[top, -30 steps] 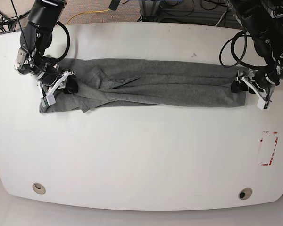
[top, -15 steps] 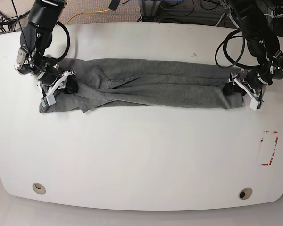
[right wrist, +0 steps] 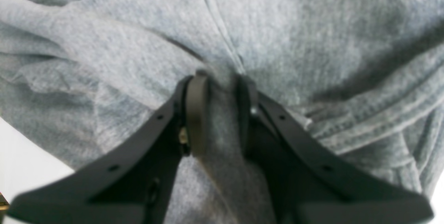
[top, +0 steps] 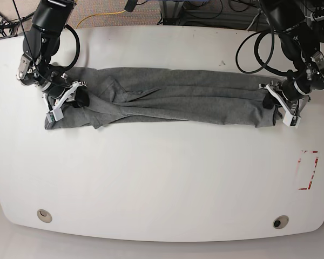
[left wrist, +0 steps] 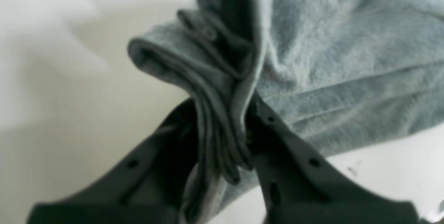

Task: Fold the T-shirt properly
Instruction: 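Carry the left gripper's end toward the right gripper, folding the strip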

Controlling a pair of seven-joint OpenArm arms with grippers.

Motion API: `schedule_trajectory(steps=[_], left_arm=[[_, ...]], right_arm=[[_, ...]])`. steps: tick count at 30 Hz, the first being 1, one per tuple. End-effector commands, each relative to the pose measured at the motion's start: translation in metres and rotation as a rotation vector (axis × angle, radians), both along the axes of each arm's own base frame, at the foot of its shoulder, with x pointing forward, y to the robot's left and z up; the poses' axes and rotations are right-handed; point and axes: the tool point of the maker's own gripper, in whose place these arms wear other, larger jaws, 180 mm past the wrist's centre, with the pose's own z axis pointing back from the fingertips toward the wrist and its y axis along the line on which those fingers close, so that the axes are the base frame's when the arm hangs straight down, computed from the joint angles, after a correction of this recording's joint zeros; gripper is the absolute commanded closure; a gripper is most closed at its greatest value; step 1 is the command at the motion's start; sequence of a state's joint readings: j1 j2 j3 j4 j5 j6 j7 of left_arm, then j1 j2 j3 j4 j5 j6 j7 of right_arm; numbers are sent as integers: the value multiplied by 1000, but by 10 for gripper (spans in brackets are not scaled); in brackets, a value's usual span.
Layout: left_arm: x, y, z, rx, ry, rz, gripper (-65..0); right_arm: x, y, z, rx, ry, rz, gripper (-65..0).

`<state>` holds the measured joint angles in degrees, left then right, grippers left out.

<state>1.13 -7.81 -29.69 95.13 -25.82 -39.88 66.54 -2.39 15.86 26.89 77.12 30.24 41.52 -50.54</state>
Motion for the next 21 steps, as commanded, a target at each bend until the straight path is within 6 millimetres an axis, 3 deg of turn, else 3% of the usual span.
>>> schedule_trajectory(steps=[1, 3, 8, 15, 21], left_arm=[[15, -23, 34, 37, -98, -84, -21], [14, -35, 44, 73, -109, -132, -22], [17, -95, 53, 51, -128, -278, -22], [24, -171, 56, -31, -135, -434, -22], [19, -219, 48, -94, -109, -527, -24]], right_arm=[[-16, -14, -15, -81, 103, 2, -138], [-16, -14, -15, -81, 104, 2, -138], [-15, -14, -14, -81, 101, 2, -138], [-14, -14, -12, -87, 93, 5, -138], [-14, -9, -13, -75, 94, 4, -138]])
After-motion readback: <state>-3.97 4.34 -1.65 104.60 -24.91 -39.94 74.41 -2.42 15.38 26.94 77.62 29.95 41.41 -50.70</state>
